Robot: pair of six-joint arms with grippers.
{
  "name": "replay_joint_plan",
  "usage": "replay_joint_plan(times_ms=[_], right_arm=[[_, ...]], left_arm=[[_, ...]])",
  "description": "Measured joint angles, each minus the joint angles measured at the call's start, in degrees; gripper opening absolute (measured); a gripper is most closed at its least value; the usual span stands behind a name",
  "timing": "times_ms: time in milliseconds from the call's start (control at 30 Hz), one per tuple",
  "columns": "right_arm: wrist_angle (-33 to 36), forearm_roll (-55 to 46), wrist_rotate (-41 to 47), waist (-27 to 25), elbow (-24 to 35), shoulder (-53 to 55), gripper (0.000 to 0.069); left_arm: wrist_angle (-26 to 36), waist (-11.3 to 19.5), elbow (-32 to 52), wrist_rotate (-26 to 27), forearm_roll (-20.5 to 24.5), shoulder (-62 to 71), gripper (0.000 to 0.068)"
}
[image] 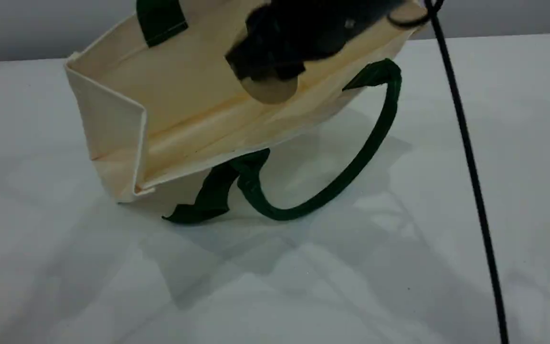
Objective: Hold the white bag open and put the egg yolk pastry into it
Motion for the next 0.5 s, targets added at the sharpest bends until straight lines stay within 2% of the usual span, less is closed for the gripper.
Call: replay_joint_plan(times_ms=[167, 233, 333, 433, 500], right_arm=[[-3.21, -0.05, 0.25, 0.0, 0.0, 0.96, 0.0224], [-3.05, 0.53, 0.43, 0.0, 0.0, 0.96, 0.0242], [-2.67, 2.46, 1.2, 0.0, 0.0, 0.85, 0.036], [-1.9, 3.95, 1.21, 0.0, 0.0, 0.07, 0.0532], [-1.13, 3.92, 1.21, 0.0, 0.0, -1.02, 0.0615]], left_arm=[[0.0, 0.0, 0.0, 0.11, 0.0, 0.0, 0.0093], [0.0, 0.0, 0.0, 0.11, 0.0, 0.0, 0.0093], [0.0, 0.0, 0.0, 0.11, 0.0, 0.0, 0.0093], [0.0, 0.0, 0.0, 0.11, 0.0, 0.0, 0.0093], [0.0, 0.0, 0.0, 0.11, 0.0, 0.0, 0.0093]])
